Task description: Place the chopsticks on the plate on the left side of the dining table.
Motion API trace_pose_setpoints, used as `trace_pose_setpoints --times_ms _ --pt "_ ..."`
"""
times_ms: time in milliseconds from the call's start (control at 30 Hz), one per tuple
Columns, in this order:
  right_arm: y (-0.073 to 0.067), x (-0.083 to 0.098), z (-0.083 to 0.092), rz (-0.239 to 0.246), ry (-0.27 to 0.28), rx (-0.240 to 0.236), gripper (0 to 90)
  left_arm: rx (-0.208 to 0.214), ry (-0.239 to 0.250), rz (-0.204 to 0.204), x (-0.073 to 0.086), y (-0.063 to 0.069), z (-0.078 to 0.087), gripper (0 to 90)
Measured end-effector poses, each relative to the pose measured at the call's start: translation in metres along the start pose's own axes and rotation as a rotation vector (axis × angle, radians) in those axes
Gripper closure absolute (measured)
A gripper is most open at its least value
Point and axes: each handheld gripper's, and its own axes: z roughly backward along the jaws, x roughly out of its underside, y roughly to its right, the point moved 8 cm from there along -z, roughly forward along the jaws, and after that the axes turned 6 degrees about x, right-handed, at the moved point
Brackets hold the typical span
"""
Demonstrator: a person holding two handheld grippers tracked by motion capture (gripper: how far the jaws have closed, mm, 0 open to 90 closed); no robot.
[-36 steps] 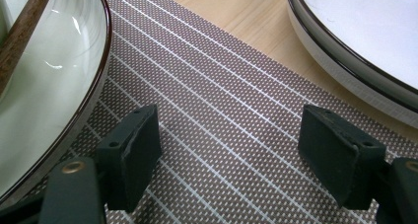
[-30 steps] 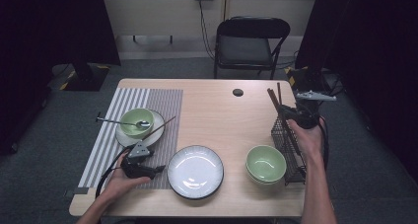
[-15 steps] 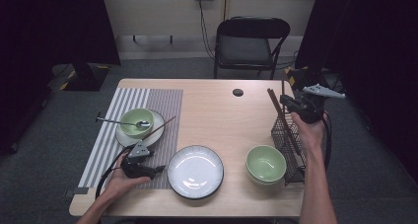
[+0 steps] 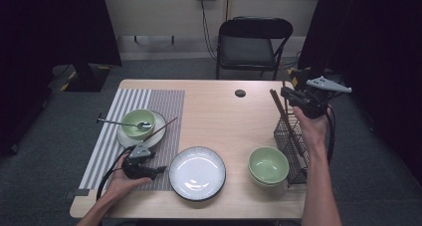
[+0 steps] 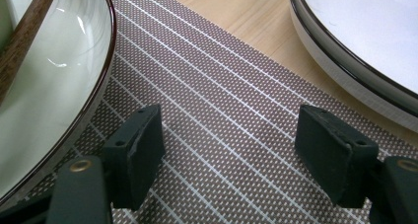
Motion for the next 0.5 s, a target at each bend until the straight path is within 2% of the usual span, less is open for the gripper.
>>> trace_pose_setpoints --times_ms 233,367,433,467,500 --pt "-0.011 -0.009 0.0 0.023 0.004 -0.011 83.8 0.009 -0.013 0.014 0.0 -0.001 0.004 28.6" --pt "-0.016 -0.015 0.0 0.043 0.006 -0.019 84.6 0.007 0.003 0.019 -0.003 -0.002 0.007 29.2" --pt "-0.017 -0.018 0.0 0.04 0.007 -0.023 84.7 0.014 0.026 0.028 -0.006 0.0 0.009 29.4" --pt "-0.018 -0.019 0.0 0.037 0.009 -0.029 84.8 0.009 0.024 0.018 -0.007 -0.001 0.01 29.4" --pt "-0.02 -0.019 -0.001 0.036 0.007 -0.038 84.8 0.018 0.038 0.039 -0.008 0.001 0.011 29.3"
